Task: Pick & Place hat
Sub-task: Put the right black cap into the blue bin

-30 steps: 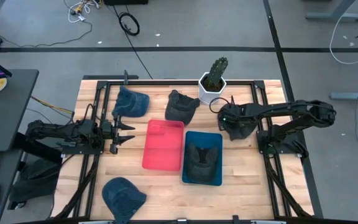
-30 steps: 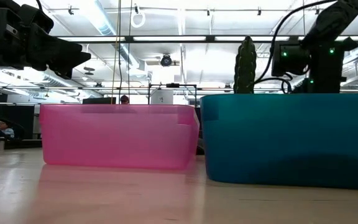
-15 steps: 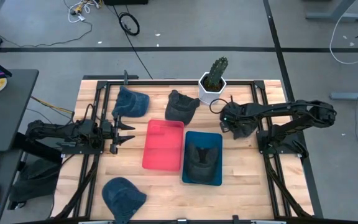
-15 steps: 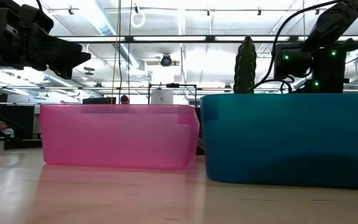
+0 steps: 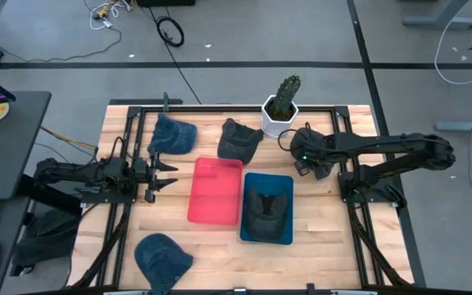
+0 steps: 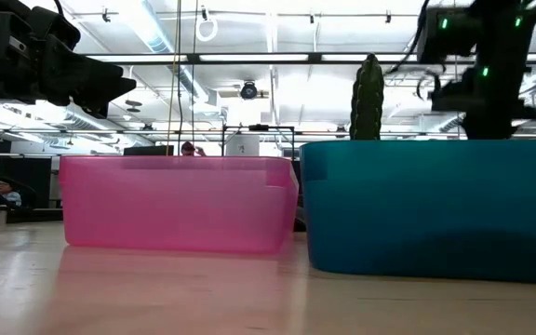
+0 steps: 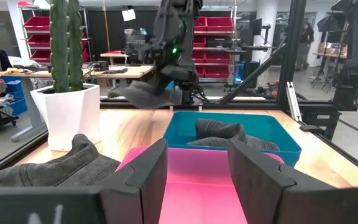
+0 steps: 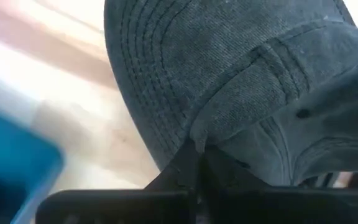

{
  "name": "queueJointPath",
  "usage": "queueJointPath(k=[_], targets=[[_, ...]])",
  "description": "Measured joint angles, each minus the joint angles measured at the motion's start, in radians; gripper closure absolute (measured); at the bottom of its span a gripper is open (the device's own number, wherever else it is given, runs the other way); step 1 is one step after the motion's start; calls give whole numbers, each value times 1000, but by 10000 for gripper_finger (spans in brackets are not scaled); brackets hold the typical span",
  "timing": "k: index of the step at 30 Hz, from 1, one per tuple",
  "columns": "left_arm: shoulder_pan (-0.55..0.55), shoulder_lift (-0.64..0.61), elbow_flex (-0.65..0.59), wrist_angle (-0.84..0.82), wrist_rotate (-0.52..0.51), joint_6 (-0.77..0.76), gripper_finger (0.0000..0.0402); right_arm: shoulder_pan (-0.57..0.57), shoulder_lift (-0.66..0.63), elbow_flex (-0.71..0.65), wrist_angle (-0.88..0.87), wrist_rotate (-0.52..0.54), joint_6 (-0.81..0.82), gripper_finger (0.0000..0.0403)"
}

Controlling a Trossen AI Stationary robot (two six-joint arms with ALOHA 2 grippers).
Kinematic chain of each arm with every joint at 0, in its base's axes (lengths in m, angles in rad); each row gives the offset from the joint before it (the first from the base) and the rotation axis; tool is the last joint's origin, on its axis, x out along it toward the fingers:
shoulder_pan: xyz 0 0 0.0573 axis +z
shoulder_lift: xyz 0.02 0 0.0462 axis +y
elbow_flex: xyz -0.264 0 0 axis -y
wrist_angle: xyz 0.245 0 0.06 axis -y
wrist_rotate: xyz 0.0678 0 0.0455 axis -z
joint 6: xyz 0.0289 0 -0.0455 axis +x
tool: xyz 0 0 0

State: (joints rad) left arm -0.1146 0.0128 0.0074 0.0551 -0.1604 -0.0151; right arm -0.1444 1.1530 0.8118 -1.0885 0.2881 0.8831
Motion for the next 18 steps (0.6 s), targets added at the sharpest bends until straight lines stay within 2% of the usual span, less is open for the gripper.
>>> queueJointPath(k=[3, 13, 18], targets=[[0, 0, 0, 0, 0, 0, 229, 75, -22, 67, -38, -4, -74, 402], [0, 0, 0, 0, 0, 0, 229, 310, -29, 257, -9, -37, -320, 403], [0, 0, 0, 0, 0, 0, 229, 410, -29, 286, 63, -37, -535, 403]])
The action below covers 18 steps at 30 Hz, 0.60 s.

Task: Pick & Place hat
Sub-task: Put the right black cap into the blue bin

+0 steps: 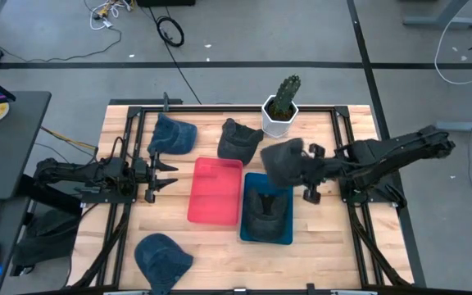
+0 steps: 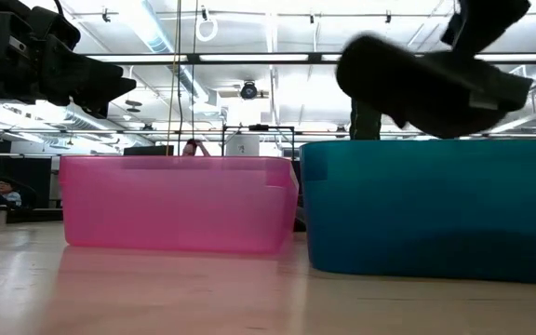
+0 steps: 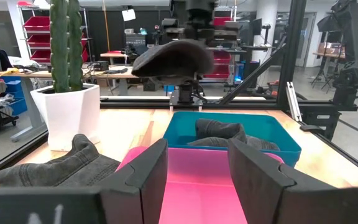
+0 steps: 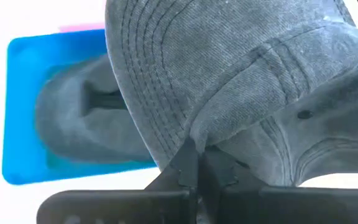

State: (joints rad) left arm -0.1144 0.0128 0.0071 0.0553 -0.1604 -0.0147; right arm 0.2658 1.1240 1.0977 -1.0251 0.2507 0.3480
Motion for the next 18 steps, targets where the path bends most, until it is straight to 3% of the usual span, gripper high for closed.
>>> queueJointPath(k=[9, 18], targets=[[0, 0, 0, 0, 0, 0, 229, 117, 44, 1, 41, -75, -317, 403], [0, 0, 0, 0, 0, 0, 229, 175, 115, 1, 116, -84, -518, 403]])
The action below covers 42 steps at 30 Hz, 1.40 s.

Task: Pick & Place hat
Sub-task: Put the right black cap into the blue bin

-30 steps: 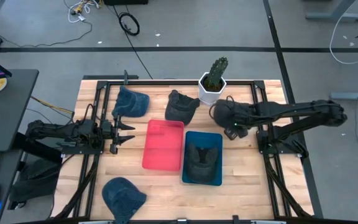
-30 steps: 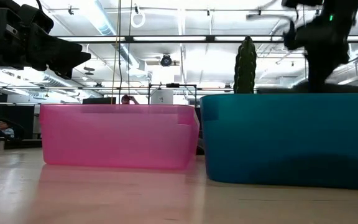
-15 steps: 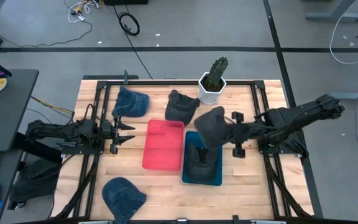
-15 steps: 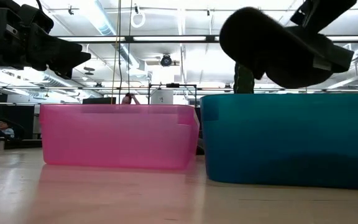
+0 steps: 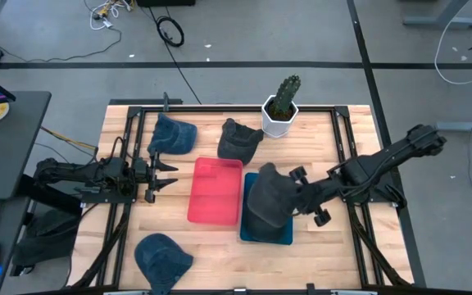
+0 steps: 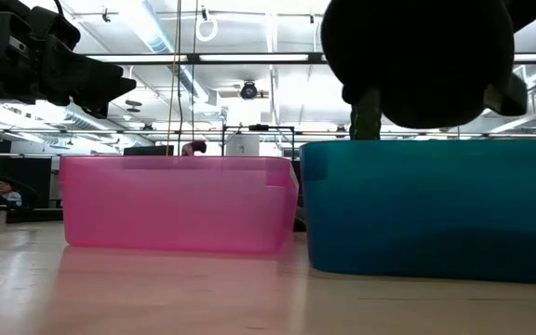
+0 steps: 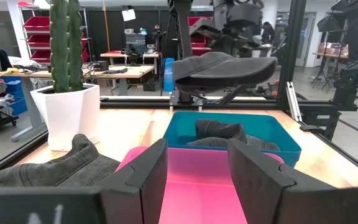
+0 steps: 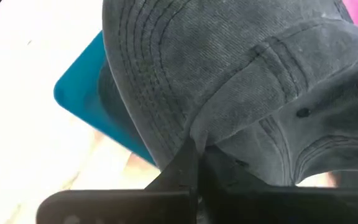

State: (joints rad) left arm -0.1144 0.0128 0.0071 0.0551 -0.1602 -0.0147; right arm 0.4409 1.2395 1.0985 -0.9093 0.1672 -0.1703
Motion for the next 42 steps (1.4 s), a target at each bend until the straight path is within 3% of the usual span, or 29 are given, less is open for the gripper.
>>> queueJointPath(k=[15, 26, 34, 42], targets=[[0, 0, 0, 0, 0, 0, 229, 2, 41, 3, 83, 12, -204, 403], [0, 0, 0, 0, 0, 0, 229, 14, 111, 113, 25, 35, -239, 403], [0, 0, 0, 0, 0, 0, 229, 69, 225, 117, 15, 15, -274, 403], [0, 0, 0, 0, 0, 0, 229, 93, 257, 117, 8, -11, -200, 403]])
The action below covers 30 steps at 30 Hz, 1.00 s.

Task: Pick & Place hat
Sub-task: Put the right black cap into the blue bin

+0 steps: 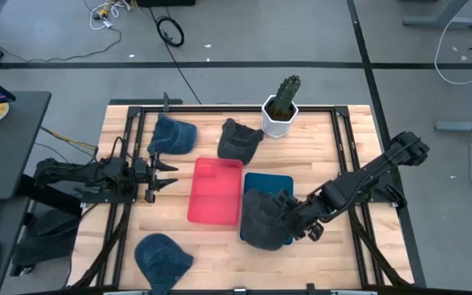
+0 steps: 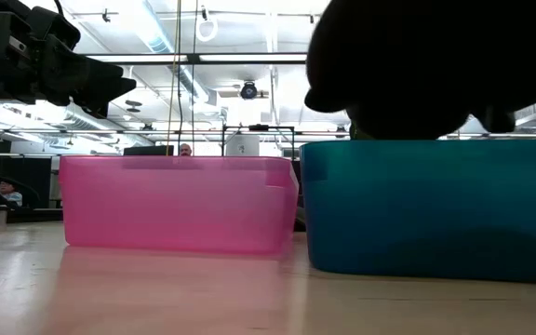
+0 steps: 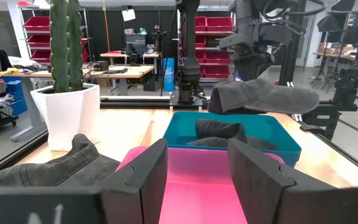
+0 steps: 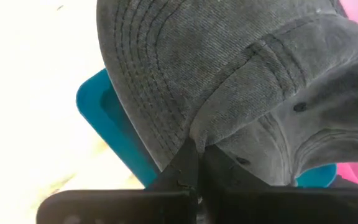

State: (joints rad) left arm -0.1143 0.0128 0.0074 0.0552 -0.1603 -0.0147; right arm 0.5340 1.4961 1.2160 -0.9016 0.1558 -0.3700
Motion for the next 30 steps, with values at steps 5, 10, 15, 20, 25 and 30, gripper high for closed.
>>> queueJointPath(k=[5, 10, 15, 20, 25, 30], targets=[[0, 0, 0, 0, 0, 0, 229, 12, 0, 0, -8, 0, 3, 403], [0, 0, 0, 0, 0, 0, 229, 14, 5, 0, -37, 0, 21, 403], [0, 0, 0, 0, 0, 0, 229, 15, 17, 0, -34, 1, 18, 403], [0, 0, 0, 0, 0, 0, 229, 20, 37, 0, -50, -4, 14, 403], [0, 0, 0, 0, 0, 0, 229, 20, 59, 0, -59, -15, -23, 403], [0, 0, 0, 0, 0, 0, 229, 20, 69, 0, -49, 37, -82, 403]])
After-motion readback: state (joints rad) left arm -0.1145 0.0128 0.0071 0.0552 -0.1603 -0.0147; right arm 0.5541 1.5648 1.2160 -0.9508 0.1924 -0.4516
